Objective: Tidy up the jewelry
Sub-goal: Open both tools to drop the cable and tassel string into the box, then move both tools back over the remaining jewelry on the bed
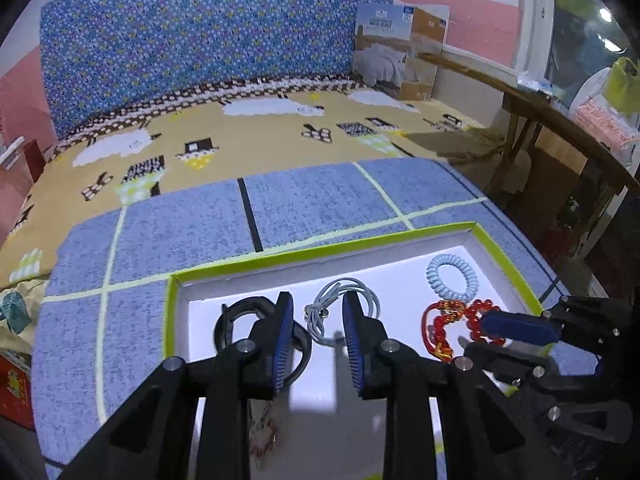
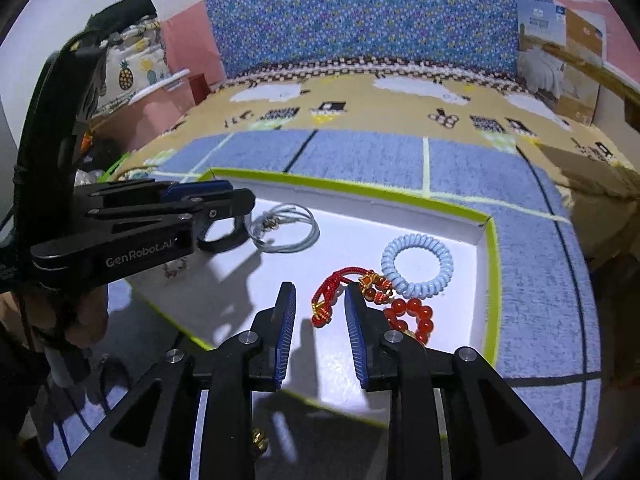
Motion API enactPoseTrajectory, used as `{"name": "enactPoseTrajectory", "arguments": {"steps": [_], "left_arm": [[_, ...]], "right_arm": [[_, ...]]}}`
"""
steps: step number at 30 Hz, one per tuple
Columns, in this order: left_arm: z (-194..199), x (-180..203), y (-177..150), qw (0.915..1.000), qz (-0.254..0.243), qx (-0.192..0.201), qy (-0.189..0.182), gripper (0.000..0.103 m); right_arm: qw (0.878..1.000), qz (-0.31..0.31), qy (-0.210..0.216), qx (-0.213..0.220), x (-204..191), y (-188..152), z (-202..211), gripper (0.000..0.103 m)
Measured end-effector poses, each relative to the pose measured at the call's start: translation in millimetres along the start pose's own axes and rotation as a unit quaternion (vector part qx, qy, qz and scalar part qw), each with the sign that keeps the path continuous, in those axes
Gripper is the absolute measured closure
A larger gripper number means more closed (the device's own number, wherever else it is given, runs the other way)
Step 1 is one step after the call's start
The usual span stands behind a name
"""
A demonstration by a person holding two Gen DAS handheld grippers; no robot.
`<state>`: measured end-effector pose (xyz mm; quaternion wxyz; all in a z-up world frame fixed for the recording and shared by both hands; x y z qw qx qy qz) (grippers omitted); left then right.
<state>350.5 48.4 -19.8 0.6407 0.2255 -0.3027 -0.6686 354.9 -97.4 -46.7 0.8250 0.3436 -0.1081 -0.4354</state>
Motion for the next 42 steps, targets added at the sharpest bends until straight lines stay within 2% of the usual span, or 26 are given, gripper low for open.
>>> {"name": "enactPoseTrajectory", "arguments": {"steps": [8,21,31,42], "left_arm": [[54,1,-19,0.999,0.013,0.043,0.001,0.076],[128,15,-77,0.9956,0.014,0.093,0.01,0.076],[158,14,-116,0.9938,0.023,0.105,0.031,0.076],[165,11,-143,0.9944,0.022,0.097,0.037,0.077]], "right_arm": [[0.999,-0.001,-0.001,0.042,-11,-15,47,0.077],[0.996,-0.006,-0.006,0.087,-30,-64,115,0.077],[0.995,-0.009,-0.011,0.096,-40,-94,137,0.077],[0.996,-0.02,-0.009,0.088,-41,-115,141,0.077]]}}
Point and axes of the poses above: each gripper's, at about its wrist camera, not at the fingertips, and z roughly against the way its jaws point, x to its right, y to its top, the point moved 5 cm from there along -z, roughly the way its jaws point, and after that the axes turned 2 degrees about -x, right-handed, at the moved point
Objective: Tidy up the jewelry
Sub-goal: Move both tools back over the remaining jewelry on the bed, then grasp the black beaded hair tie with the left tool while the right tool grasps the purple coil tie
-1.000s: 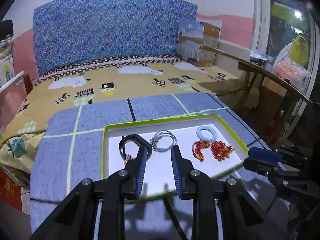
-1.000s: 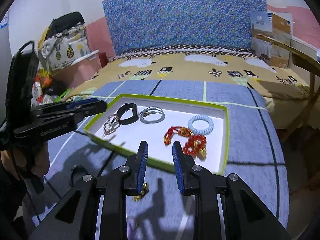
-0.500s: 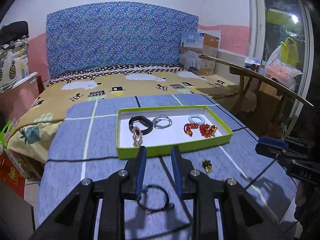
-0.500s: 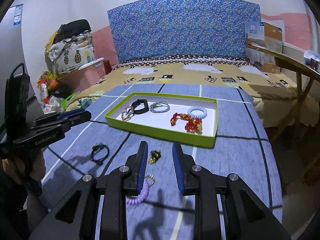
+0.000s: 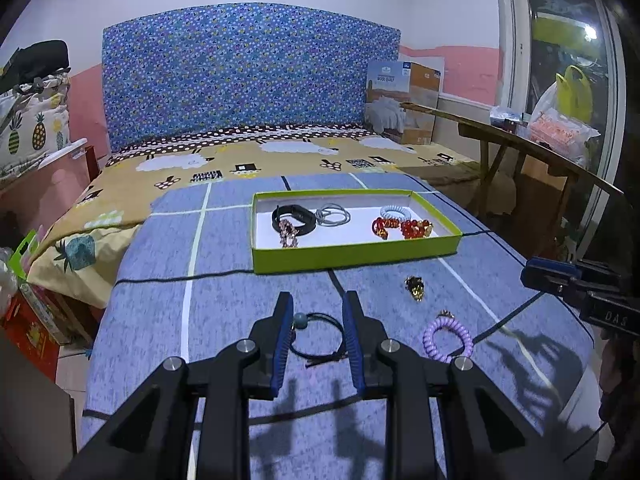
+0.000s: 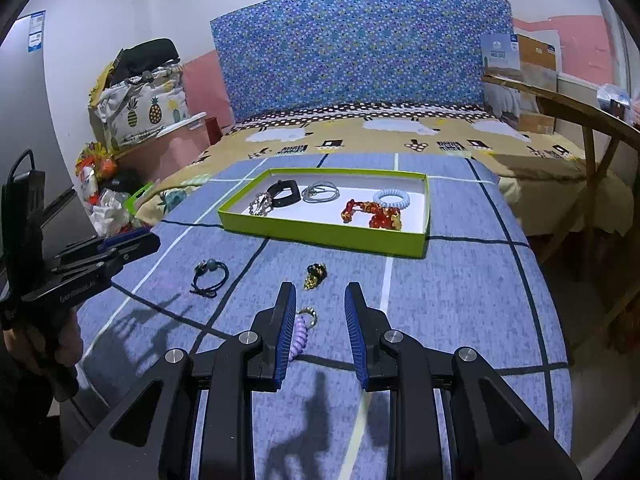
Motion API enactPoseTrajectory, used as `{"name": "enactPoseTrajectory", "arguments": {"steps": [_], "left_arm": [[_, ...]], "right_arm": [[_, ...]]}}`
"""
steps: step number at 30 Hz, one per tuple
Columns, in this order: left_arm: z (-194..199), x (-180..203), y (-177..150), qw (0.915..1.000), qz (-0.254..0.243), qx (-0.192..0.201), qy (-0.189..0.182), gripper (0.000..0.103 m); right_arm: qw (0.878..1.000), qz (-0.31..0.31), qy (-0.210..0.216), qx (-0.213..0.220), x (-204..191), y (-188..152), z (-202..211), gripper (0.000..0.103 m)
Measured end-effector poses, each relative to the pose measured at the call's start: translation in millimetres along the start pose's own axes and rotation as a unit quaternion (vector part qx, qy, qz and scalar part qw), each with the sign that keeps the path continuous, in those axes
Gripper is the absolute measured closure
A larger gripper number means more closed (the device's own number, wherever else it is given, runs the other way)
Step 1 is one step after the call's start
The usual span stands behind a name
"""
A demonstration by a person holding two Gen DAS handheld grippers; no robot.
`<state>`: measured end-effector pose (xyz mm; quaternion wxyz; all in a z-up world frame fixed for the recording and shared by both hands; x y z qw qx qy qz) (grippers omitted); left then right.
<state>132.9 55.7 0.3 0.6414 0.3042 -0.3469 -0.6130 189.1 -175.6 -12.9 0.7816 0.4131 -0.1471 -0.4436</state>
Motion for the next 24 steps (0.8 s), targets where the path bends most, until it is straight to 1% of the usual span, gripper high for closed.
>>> {"name": "enactPoseTrajectory", "arguments": {"steps": [8,15,24], "left_arm": [[-5,-6,-7,0.9999,0.007,-0.008,0.007,0.076],[-18,-9,-12,0.9997,0.004,-0.024,0.008,0.076],[-47,-10,-20,0.997,-0.007,-0.075,0.019,0.076]], "right_arm": [[1.0,-0.001,0.005,-0.007,-2,-4,-5,0.077],[1.0,0.0,0.011,-0.02,-4,-7,-16,0.077],[0.998,0.007,0.017,-0.056,-11,-16,-42,0.077]]}}
Point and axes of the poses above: each gripper's, at about its wrist camera, not at the fingertips, and z roughly against the way its jaws point, x to its right, y to its top, the point moved 5 cm from there along -z, roughly the way its jaws point, and after that the axes turned 2 degrees about -x, right-handed, at the moved point
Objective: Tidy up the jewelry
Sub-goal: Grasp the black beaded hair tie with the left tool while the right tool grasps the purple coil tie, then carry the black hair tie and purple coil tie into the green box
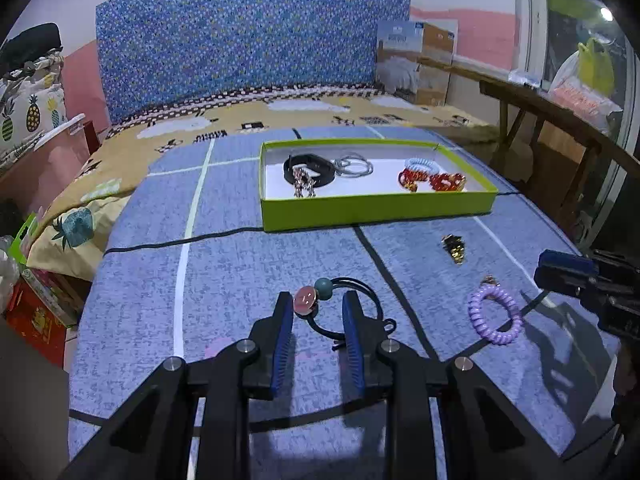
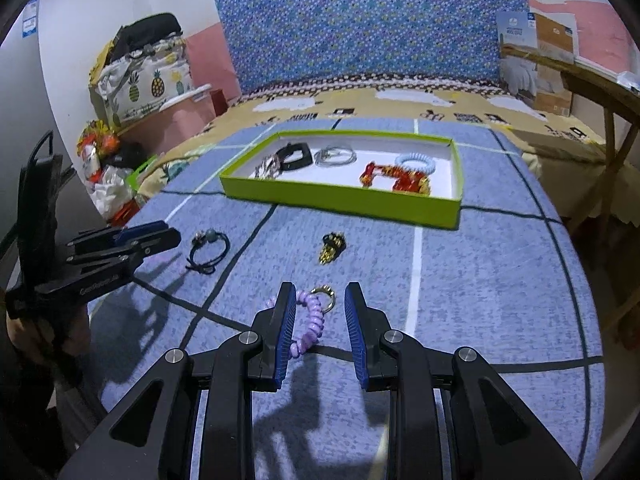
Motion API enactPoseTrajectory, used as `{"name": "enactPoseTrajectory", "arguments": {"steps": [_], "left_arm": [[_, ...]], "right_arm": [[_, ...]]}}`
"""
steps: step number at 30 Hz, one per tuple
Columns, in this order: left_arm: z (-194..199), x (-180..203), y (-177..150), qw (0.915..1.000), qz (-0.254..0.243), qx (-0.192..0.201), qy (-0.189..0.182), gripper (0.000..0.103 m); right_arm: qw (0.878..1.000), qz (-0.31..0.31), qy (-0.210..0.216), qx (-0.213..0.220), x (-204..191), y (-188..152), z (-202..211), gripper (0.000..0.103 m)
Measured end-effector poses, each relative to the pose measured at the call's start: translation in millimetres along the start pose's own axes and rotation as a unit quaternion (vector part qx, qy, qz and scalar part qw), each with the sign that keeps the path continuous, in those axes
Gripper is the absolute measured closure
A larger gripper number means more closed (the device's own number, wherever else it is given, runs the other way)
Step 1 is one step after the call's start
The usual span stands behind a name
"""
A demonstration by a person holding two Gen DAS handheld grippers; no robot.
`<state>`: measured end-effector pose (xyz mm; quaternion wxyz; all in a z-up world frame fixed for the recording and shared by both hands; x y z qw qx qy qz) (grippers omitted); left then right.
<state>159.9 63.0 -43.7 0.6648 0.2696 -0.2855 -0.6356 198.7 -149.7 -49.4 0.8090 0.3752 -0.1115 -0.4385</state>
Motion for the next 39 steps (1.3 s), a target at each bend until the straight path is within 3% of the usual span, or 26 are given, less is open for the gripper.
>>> {"name": "enactPoseTrajectory", "arguments": {"steps": [14,16,20,25,39], "left_arm": [[-32,0,-5,0.9967,0.007,-0.08,0.014,0.076],[-32,1,-5,0.9967,0.004,-0.079,0.017,0.077],[-32,7,-5,0.9967,-0.01,-0.078,0.019,0.084],[-31,12,-4,0.9966,-0.023,-0.077,0.017,0.094],[-11,17,-8,0.9986,-0.011,-0.048,-0.02,0.096]], "right_arm": [[0.998,0.018,-0.01,-0.059,-5,-12,-31,0.08],[0.998,0.022,-0.012,-0.062,-6,-14,-31,0.089],[0.997,0.032,-0.018,-0.067,-9,-17,-32,0.093],[0.997,0.036,-0.021,-0.064,-12,-17,-30,0.094],[0.999,0.012,-0.014,-0.027,-5,-9,-7,0.094]]}}
Point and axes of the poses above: each gripper's, at about its wrist camera, not at the fingertips, and z roughly against the way its jaws point, x to its right, y to its top, the point moved 5 cm from there along -z, roughly the way its jaws point, and after that the axes turned 2 degrees about -x, right-handed, at the moved point
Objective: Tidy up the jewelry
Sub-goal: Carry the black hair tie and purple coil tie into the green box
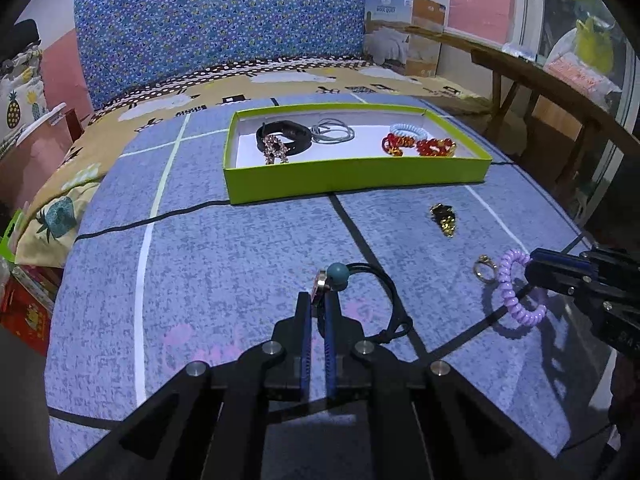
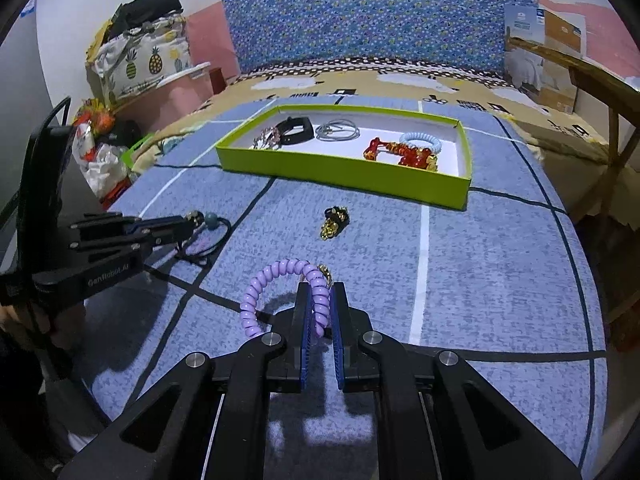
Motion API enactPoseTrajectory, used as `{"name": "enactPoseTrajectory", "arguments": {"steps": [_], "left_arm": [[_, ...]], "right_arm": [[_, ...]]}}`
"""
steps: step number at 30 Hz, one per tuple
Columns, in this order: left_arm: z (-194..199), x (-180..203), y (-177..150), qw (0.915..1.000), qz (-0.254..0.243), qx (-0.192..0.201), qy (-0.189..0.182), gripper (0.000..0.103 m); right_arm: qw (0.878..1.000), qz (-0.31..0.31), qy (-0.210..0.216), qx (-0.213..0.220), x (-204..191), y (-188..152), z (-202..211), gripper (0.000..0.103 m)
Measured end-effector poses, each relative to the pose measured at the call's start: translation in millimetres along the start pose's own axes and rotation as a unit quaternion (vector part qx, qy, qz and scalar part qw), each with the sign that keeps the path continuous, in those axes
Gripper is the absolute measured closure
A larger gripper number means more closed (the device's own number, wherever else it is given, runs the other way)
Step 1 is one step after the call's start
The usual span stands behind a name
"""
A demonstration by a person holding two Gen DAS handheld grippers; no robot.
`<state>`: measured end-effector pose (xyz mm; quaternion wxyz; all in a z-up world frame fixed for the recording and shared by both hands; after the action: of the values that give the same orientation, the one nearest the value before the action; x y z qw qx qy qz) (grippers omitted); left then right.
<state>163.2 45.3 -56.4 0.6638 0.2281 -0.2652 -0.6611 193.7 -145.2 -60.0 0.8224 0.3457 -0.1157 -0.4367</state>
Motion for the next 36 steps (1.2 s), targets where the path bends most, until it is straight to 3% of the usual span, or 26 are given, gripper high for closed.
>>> {"name": "enactPoseTrajectory", "arguments": {"steps": [15,36], "left_arm": [[19,0,21,0.9986,0.02,0.042,-0.025,0.097],[11,0,86,0.9961,0.006,0.084,-0.027,0.097]], "right_arm": [[0.999,-0.016,-0.002,0.029,13,21,10,0.094],[0.998,-0.007,-0.015,0.064,33,80,1,0.094]]}}
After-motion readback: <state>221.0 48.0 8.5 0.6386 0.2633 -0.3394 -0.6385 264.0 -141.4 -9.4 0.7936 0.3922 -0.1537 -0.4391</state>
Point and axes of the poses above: each gripper's, at about its wrist camera, not at the fingertips, and z roughly against the way its jaws point, x to its right, y to its top, the point moved 5 cm from there along -z, roughly the way its jaws point, and after that the axes turned 2 degrees about -x, right-handed, at the moved point
